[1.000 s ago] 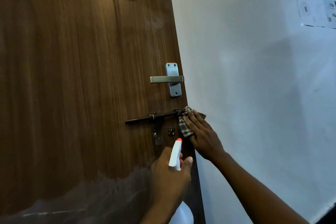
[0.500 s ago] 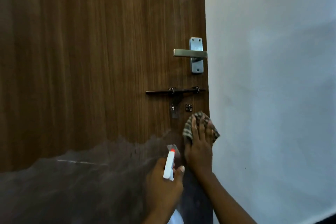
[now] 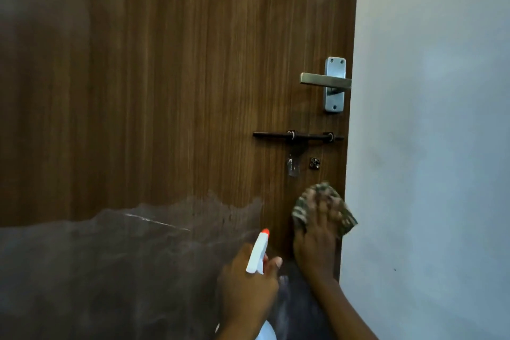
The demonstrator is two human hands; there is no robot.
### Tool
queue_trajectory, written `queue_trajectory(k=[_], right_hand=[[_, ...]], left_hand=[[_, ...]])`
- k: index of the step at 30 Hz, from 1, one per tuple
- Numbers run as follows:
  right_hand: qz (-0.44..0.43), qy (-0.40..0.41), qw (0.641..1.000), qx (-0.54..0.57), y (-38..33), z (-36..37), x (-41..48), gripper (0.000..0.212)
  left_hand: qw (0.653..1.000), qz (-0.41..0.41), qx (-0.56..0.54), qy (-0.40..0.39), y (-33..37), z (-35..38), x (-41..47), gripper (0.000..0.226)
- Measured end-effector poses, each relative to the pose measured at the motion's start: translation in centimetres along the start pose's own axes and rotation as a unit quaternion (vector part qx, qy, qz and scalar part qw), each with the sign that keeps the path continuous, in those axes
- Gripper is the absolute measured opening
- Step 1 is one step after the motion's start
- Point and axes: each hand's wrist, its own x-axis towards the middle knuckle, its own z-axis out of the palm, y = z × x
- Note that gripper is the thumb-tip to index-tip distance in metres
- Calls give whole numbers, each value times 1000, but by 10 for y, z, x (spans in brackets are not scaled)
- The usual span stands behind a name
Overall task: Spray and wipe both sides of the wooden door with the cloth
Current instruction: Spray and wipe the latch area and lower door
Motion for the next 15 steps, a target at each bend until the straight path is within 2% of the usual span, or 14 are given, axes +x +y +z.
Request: queue_trajectory(k=[3,4,7,8,10,11,13,15], right_hand=[[-183,-26,982,-35,-36,25,-21,78],[-242,-37,969,-42,-34,30,-40,77],[-353,-50,932,-62,13,23,-71,80],[-346,-43,935,-67,29,16,-69,82],[-251,-11,965,-70,39,11,-50,79],[-184,5,981,-68,30,10,-35,74],[-91,21,995,-28,-13,16,-7,70],[-101,20,995,5,-66,26,6,70]], left_hand=[[999,11,11,31,1,-13,3,81],[999,6,12,37,1,-21,3,82],[997,-1,-7,73,-10,-37,1,52],[997,-9,-13,69,-16,-40,0,47],[993,-32,-80,86,-25,-47,2,37],[990,-28,-106,92,-29,-51,3,35],[992,-23,-96,77,-29,-54,4,17],[992,-28,-80,91,-31,-58,7,20]])
